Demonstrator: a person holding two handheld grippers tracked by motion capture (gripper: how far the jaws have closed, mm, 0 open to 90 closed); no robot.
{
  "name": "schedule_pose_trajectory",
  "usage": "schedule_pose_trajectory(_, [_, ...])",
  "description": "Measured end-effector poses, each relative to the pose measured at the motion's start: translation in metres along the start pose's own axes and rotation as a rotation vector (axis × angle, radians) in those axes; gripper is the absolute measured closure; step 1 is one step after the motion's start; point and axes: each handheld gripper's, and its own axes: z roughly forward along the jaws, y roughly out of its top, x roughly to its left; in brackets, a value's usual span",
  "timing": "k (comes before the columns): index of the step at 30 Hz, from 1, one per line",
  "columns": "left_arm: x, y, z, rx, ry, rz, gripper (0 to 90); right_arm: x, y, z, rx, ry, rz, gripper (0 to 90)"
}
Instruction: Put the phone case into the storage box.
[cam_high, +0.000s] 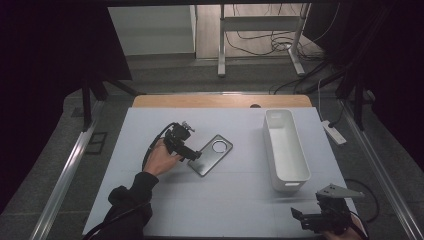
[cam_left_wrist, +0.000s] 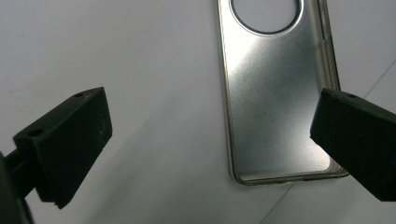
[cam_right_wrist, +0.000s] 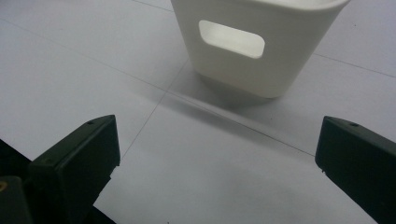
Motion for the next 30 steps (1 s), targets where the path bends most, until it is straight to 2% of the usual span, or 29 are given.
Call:
schedule_pose_trajectory(7, [-0.004,-0.005,0.017,0.031,-0.009,0.002,0.0,0.000,0.000,0.000,-0.002,0.003,0.001,0.2])
schedule_pose_trajectory(14, [-0.005,-0.009,0.026,0.046,-0.011,0.004,0.0,0.000,0.000,0.000,-0.005,0.004,0.000,0.1])
schedule_pose_trajectory(18, [-0.008,-0.009,0.031,0.072,0.021,0.017,0.0,0.000,0.000,0.000,-0.005,0.004,-0.002,0.1])
schedule_pose_trajectory(20, [-0.008,-0.009,0.032,0.076,0.023,0.010,0.0,0.000,0.000,0.000,-0.004,0.004,-0.002,0.1])
schedule_pose_trajectory(25, [-0.009,-0.009,0.032,0.075,0.000,0.020,0.2,0.000,0.000,0.000,-0.004,0.004,-0.002,0.1])
schedule_pose_trajectory(27, [-0.009,-0.009,0.029,0.063,-0.008,0.024,4.5,0.000,0.000,0.000,-0.004,0.003,-0.003,0.1])
schedule_pose_trajectory(29, [-0.009,-0.009,0.027,0.060,-0.014,0.029,16.2,0.000,0.000,0.000,-0.001,0.003,-0.004,0.1])
schedule_pose_trajectory(30, [-0.009,-0.009,0.026,0.062,-0.016,0.034,17.7,0.000,0.000,0.000,-0.001,0.002,-0.004,0.1])
